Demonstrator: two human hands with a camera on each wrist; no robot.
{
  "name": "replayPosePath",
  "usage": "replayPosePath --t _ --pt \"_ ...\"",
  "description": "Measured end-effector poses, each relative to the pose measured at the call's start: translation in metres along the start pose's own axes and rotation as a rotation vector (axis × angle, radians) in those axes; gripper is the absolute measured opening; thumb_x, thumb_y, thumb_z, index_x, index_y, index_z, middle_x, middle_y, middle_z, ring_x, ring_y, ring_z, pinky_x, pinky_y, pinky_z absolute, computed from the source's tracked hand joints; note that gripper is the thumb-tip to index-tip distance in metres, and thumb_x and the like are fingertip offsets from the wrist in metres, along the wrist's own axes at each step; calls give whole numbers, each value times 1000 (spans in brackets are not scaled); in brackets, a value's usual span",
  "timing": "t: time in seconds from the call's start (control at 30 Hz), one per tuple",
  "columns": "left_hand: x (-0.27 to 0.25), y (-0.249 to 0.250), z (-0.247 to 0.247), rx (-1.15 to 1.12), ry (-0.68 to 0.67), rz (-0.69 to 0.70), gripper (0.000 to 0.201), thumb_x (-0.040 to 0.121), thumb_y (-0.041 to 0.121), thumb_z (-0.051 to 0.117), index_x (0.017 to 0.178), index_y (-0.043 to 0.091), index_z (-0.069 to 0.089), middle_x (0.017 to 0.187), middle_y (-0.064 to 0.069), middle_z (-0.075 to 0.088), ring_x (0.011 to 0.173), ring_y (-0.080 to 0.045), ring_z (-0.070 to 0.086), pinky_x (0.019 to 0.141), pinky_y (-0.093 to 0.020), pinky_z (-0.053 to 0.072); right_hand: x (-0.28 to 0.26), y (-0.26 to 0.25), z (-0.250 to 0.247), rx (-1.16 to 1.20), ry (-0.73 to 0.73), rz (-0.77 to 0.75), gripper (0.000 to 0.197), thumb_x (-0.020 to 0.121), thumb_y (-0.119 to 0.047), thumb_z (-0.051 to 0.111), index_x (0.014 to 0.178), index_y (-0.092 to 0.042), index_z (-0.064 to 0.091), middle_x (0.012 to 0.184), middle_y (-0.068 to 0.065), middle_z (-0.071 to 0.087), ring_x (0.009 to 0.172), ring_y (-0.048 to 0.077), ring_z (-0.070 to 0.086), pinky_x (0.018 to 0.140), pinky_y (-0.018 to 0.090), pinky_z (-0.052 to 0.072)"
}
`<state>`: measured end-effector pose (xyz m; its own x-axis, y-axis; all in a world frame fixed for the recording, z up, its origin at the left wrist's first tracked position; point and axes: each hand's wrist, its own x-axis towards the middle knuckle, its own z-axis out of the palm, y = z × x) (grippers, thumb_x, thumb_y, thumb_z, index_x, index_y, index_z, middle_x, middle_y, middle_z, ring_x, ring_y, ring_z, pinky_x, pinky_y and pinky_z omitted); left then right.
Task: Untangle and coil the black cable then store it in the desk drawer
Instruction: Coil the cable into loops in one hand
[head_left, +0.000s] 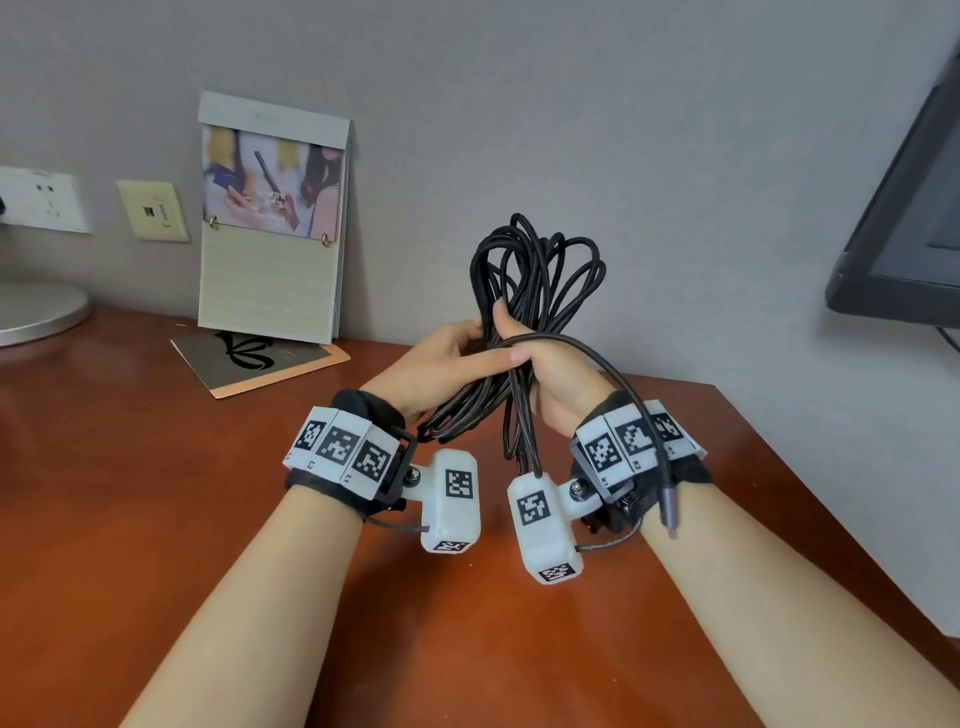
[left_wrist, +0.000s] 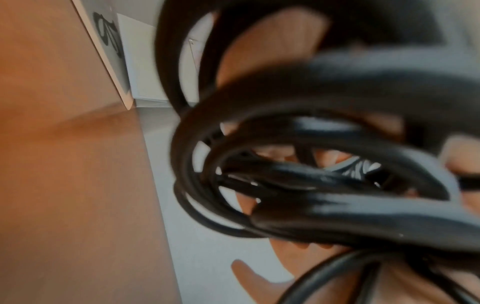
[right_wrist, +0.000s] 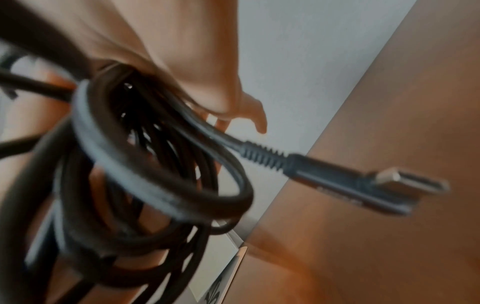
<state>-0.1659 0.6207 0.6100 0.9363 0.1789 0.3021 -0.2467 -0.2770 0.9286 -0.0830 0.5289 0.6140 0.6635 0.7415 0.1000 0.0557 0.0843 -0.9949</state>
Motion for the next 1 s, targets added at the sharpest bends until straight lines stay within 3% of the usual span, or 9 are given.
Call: replayPosePath --t 0.1,0.27,0.4,0.47,0.57,0.63,0.73,0.9,1.0 --pt "-1 -2 -3 -25 -31 -26 14 90 6 55 97 17 60 81 13 72 80 2 67 72 -10 48 -1 5 -2 45 -77 11 51 84 -47 53 118 -10 61 118 10 66 104 12 65 83 21 54" --pt "0 -4 -8 -39 -17 -84 16 86 0 59 97 12 61 87 4 70 80 -3 67 73 -13 50 -5 6 3 -8 -107 11 32 95 -42 43 103 -19 63 105 1 67 101 9 65 88 22 52" --pt "-1 0 -8 -42 17 -91 12 83 -1 60 89 9 64 83 -1 68 78 -6 66 72 -15 51 -7 -1 4 -154 -86 -45 30 98 -40 35 92 -24 60 89 -13 62 85 -6 58 75 3 47" --pt "0 0 -5 -45 54 -100 11 83 0 60 86 10 63 79 -1 67 75 -8 65 71 -18 51 -6 -2 4 -190 -108 -68 35 96 -45 34 96 -23 61 94 -12 64 90 -6 59 83 8 48" --pt "3 -3 -1 -44 113 -111 11 80 3 64 91 5 63 82 -6 67 80 -14 66 79 -25 51 -4 1 2 -213 -80 -64 61 84 -59 36 120 -14 58 119 1 62 115 8 56 105 27 41" --pt "3 -3 1 -30 131 -110 17 80 2 63 96 1 64 88 -10 68 83 -16 66 82 -27 52 -4 2 1 -220 -92 -71 60 90 -55 34 124 -11 55 123 3 60 120 13 54 106 28 39" --pt "1 -2 4 -98 138 -88 12 81 -6 59 85 4 64 78 -9 65 75 -16 64 74 -26 52 -5 0 0 -214 -123 -39 71 77 -69 40 118 -14 59 124 5 61 122 16 54 110 37 36" --pt "1 -3 12 -96 195 -65 13 79 -10 58 91 -7 64 81 -16 62 77 -20 61 71 -23 52 -6 -5 -9 -243 -133 -29 32 92 -48 42 99 -24 63 114 3 65 117 16 56 109 40 37" --pt "1 -2 15 -73 212 -65 14 79 -10 59 85 1 66 79 -14 63 75 -19 61 71 -25 51 -7 -6 -19 -174 -203 -59 28 90 -39 50 103 -19 63 108 5 67 104 16 62 91 34 50"
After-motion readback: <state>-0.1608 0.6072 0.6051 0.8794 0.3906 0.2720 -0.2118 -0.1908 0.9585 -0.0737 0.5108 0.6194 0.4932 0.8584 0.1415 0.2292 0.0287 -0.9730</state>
